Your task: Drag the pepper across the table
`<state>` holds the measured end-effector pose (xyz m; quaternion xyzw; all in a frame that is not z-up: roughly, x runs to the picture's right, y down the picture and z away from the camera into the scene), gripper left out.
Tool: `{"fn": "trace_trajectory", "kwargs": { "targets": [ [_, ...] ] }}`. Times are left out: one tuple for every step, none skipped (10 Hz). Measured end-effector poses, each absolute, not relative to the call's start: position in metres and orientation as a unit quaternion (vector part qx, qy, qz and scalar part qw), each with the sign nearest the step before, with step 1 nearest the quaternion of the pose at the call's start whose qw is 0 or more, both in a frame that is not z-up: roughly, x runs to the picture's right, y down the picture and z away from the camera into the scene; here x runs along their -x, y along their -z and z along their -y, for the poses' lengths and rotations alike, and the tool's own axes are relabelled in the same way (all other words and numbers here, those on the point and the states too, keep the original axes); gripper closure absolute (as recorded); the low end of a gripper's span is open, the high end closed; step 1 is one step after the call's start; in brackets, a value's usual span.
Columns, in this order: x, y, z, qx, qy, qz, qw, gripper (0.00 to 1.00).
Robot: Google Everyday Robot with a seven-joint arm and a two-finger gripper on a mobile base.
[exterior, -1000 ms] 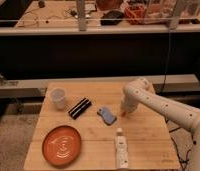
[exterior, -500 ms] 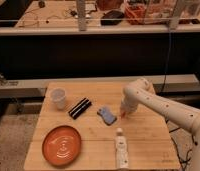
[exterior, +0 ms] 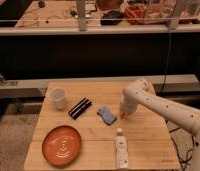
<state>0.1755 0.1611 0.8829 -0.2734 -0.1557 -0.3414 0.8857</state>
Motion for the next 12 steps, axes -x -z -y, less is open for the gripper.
{"fn": "trace_trajectory", "kwargs": {
  "targets": [
    [-0.1755, -0.8827, -0.1609, 0.273, 0.341, 0.156, 0.886, 1.00],
    [-0.1755, -0.8827, -0.1610, 0.273, 0.341, 0.156, 0.886, 1.00],
    [-0.1752, -0.8816, -0.1624, 0.275, 0.339, 0.158, 0.886, 1.00],
    [-0.1751, -0.8808, -0.1634, 0.276, 0.338, 0.159, 0.886, 1.00],
    [-0.1754, -0.8803, -0.1640, 0.277, 0.337, 0.160, 0.886, 1.00],
    [-0.1757, -0.8800, -0.1644, 0.277, 0.336, 0.160, 0.886, 1.00],
    [-0.1760, -0.8798, -0.1650, 0.278, 0.334, 0.161, 0.886, 1.00],
    [-0.1761, -0.8796, -0.1653, 0.279, 0.334, 0.162, 0.886, 1.00],
    [-0.1764, -0.8795, -0.1655, 0.279, 0.333, 0.162, 0.886, 1.00],
    [-0.1767, -0.8794, -0.1656, 0.279, 0.333, 0.162, 0.886, 1.00],
    [-0.1767, -0.8794, -0.1656, 0.279, 0.333, 0.162, 0.886, 1.00],
    [-0.1768, -0.8795, -0.1657, 0.279, 0.333, 0.162, 0.886, 1.00]
  ]
}}
